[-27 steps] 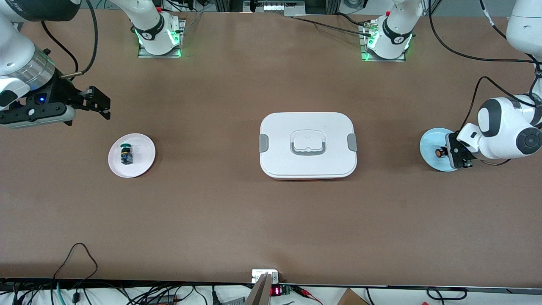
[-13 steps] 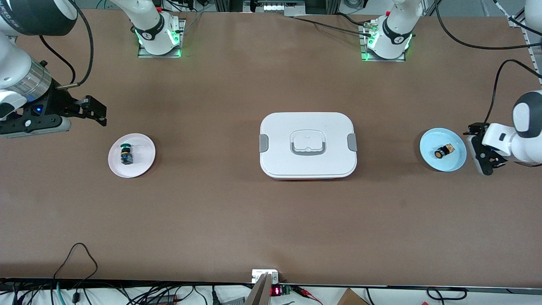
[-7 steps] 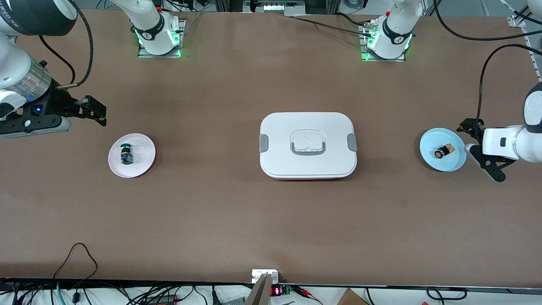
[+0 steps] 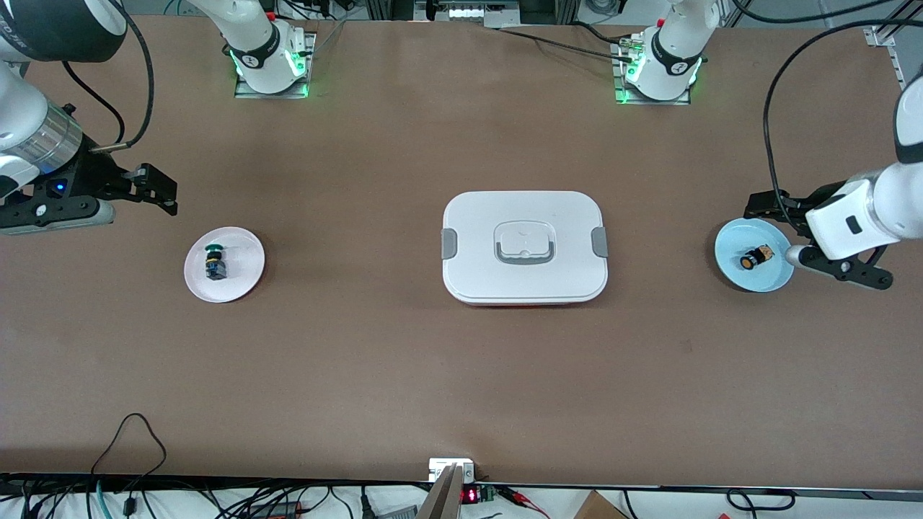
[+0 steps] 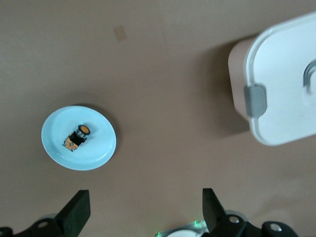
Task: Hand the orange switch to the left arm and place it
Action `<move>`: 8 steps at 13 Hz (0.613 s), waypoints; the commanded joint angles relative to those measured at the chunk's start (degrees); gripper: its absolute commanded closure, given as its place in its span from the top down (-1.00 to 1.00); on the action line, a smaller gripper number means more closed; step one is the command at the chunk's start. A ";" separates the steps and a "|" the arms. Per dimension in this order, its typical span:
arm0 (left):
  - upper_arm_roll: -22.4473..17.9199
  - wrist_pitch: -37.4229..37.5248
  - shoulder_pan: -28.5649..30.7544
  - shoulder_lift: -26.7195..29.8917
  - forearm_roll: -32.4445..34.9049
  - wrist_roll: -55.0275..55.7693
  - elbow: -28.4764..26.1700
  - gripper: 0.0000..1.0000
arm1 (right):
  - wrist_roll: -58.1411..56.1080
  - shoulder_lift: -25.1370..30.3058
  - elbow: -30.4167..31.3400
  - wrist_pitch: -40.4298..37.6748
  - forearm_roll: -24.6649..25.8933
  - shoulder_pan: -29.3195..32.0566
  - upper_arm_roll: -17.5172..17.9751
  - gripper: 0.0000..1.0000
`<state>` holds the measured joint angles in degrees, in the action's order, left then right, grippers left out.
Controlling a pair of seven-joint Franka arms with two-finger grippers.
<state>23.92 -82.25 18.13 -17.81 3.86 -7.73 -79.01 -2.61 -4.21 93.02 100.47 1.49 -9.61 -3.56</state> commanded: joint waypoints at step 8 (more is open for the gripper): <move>-23.05 -15.75 -19.27 17.64 -4.57 12.06 -18.90 1.00 | 0.15 -0.62 -1.53 -1.15 0.01 0.38 0.22 1.00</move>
<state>2.13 -95.73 -0.18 -2.04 -0.10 4.75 -94.96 -2.61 -4.22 93.01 100.46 1.49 -9.58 -3.56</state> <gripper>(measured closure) 0.000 0.000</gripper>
